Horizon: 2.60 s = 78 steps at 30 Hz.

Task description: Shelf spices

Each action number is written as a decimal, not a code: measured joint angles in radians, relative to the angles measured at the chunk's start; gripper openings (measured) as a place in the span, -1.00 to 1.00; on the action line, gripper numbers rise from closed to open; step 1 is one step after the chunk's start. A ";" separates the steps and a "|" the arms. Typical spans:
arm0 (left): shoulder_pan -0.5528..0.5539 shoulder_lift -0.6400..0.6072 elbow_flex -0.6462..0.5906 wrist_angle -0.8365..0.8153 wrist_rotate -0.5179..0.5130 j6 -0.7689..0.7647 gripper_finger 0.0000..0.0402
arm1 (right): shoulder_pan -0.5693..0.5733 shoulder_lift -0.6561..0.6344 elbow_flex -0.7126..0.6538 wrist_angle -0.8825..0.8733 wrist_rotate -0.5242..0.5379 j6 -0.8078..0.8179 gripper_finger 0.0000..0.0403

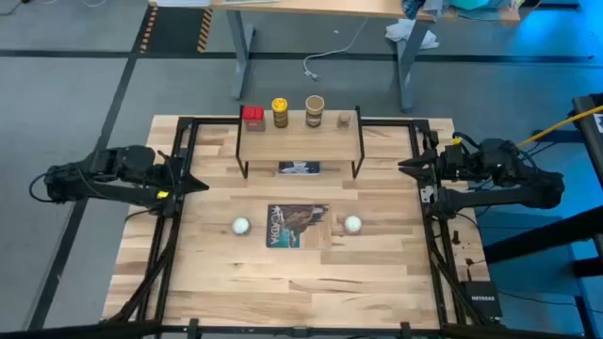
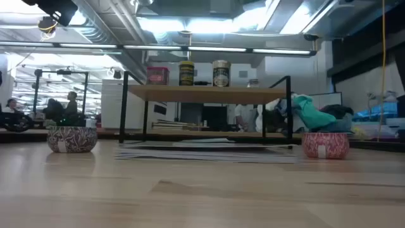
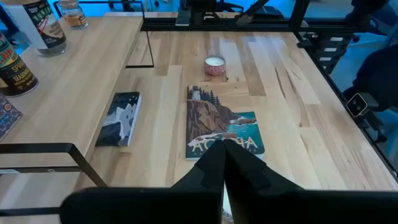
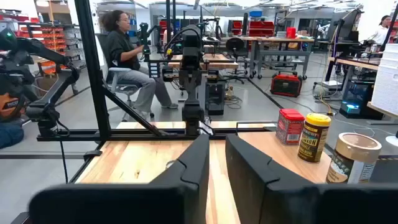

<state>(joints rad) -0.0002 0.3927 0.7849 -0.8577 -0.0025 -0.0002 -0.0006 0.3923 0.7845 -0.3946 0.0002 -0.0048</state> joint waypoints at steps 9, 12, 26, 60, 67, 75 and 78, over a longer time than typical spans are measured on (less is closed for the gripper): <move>0.000 0.000 0.000 0.000 0.000 0.000 -1.00 | 0.000 0.000 0.000 0.000 0.000 0.000 -0.70; 0.000 0.000 0.000 0.000 0.000 0.000 -1.00 | 0.000 0.000 0.000 0.000 0.000 0.000 -0.70; 0.000 0.000 0.000 0.000 0.000 0.000 -1.00 | 0.000 0.000 0.000 0.000 0.000 0.000 -0.70; 0.007 0.039 -0.057 0.521 -0.038 0.011 -1.00 | 0.000 0.307 0.000 0.749 0.132 0.076 -0.70; 0.007 0.138 -0.061 0.891 -0.034 0.011 -1.00 | 0.000 0.446 0.000 0.899 0.145 0.021 -0.70; 0.007 0.272 -0.043 1.078 -0.003 0.027 -1.00 | 0.000 0.551 0.054 0.965 0.178 -0.028 -0.70; 0.007 0.314 0.004 1.082 -0.002 0.043 -1.00 | 0.000 0.576 0.151 0.847 0.190 -0.027 -0.70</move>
<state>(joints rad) 0.0063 0.7072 0.7892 0.2239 -0.0040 0.0424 -0.0006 0.9686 0.9355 0.4525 0.1901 -0.0319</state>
